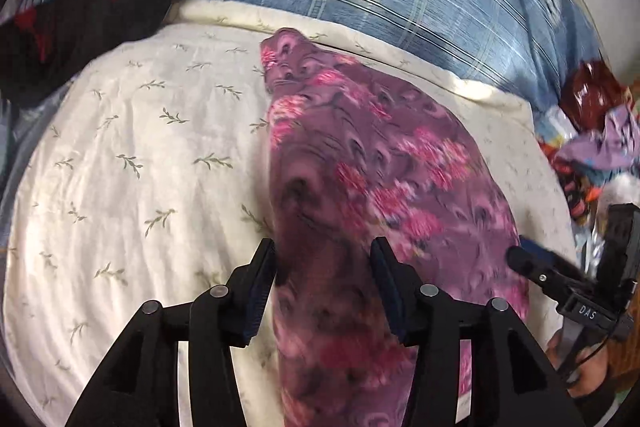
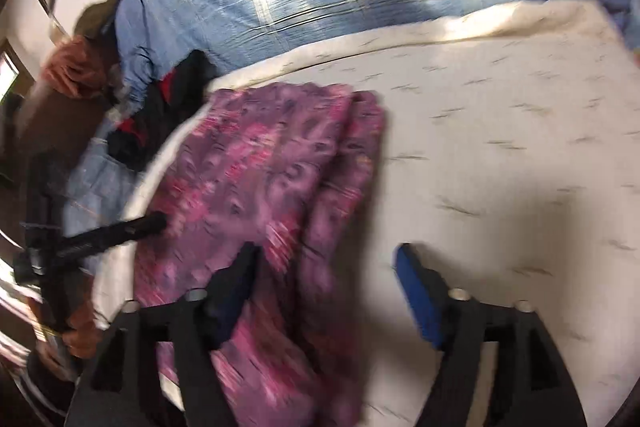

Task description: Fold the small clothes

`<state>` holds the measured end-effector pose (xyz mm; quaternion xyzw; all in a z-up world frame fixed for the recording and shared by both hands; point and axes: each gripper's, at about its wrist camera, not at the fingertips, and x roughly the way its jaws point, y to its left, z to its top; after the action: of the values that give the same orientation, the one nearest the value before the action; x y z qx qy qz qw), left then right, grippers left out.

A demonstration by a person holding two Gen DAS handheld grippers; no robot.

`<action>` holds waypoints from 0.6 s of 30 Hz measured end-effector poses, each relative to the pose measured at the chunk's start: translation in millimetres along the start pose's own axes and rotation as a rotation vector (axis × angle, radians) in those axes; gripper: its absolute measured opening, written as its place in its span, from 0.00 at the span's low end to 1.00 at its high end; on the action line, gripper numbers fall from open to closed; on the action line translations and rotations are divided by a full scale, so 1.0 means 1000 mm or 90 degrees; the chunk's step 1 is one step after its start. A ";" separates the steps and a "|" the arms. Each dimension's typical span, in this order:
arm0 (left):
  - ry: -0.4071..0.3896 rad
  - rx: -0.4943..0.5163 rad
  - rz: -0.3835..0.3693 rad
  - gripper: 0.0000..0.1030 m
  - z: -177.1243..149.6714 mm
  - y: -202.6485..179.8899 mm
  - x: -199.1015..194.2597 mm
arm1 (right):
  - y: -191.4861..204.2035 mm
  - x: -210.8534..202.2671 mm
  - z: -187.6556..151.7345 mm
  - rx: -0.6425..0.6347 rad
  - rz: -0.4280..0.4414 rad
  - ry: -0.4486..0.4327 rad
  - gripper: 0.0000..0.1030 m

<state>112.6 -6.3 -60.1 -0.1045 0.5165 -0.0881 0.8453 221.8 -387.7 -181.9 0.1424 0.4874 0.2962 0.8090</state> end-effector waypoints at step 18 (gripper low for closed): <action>-0.038 0.106 0.173 0.62 -0.062 -0.029 -0.065 | -0.005 -0.027 -0.055 -0.017 -0.140 0.023 1.00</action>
<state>27.0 -23.1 -24.7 0.0340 0.4913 -0.0119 0.8703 166.3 -411.8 -191.7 0.0719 0.5106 0.2147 0.8295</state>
